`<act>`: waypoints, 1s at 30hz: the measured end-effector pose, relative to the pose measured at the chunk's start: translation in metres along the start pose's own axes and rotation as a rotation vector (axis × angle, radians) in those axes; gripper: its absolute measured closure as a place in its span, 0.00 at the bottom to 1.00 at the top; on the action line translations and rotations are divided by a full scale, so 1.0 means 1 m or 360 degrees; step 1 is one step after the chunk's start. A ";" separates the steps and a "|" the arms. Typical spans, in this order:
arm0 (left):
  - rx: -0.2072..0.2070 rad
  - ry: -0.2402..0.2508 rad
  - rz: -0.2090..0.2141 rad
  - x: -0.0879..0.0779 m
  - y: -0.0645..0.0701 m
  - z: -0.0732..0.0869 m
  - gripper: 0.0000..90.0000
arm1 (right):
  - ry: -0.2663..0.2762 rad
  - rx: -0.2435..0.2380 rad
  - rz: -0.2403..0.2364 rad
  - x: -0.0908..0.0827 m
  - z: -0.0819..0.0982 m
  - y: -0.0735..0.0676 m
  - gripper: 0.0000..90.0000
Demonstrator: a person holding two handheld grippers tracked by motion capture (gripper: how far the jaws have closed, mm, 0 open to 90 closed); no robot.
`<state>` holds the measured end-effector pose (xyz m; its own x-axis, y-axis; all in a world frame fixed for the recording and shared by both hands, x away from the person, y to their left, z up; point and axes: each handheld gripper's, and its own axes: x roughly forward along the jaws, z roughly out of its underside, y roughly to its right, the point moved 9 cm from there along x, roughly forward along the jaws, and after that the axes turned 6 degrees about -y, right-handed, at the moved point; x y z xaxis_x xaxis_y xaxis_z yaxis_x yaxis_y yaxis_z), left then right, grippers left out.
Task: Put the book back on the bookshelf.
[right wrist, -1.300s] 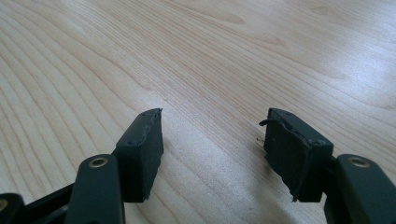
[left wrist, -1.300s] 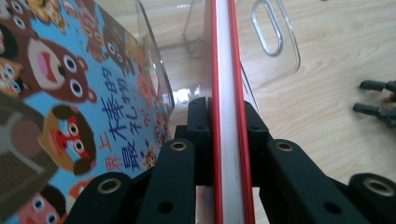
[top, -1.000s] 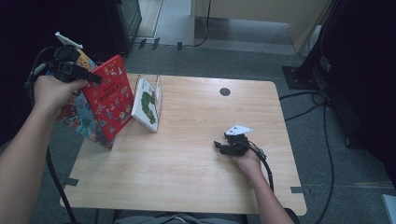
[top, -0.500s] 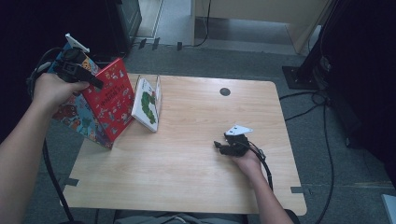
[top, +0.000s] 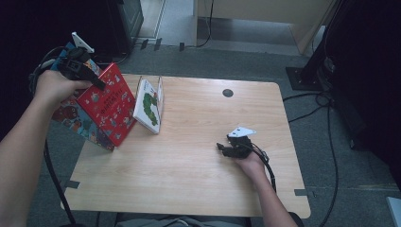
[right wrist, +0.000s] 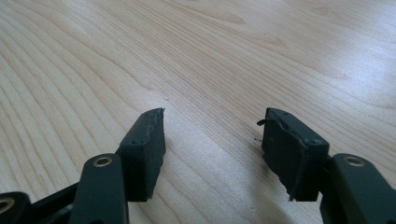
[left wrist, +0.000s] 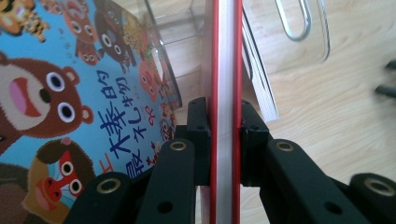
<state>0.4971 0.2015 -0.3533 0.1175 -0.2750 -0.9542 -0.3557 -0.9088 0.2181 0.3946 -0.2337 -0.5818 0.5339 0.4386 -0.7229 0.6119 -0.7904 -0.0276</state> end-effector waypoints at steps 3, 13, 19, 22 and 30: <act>-0.0094 0.0036 0.0063 -0.003 -0.006 -0.005 0.89 | 0.0000 0.0000 0.0000 0.000 0.000 0.000 0.44; -0.0195 0.0102 0.0043 -0.006 -0.015 -0.023 0.89 | 0.0001 0.0005 0.0003 0.001 -0.001 0.000 0.45; -0.0199 0.0118 0.0057 -0.003 -0.013 -0.034 0.89 | 0.0004 -0.0004 0.0000 0.001 -0.001 0.000 0.46; -0.0185 0.0144 0.0052 -0.001 -0.011 -0.040 0.88 | 0.0004 -0.0003 0.0002 0.001 -0.001 0.000 0.46; -0.0199 0.0147 0.0083 0.010 -0.013 -0.047 0.88 | 0.0006 0.0002 0.0013 0.000 -0.001 0.000 0.47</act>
<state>0.5464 0.1963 -0.3560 0.1886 -0.3455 -0.9192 -0.2461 -0.9228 0.2964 0.3951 -0.2328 -0.5816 0.5409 0.4337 -0.7207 0.6067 -0.7946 -0.0228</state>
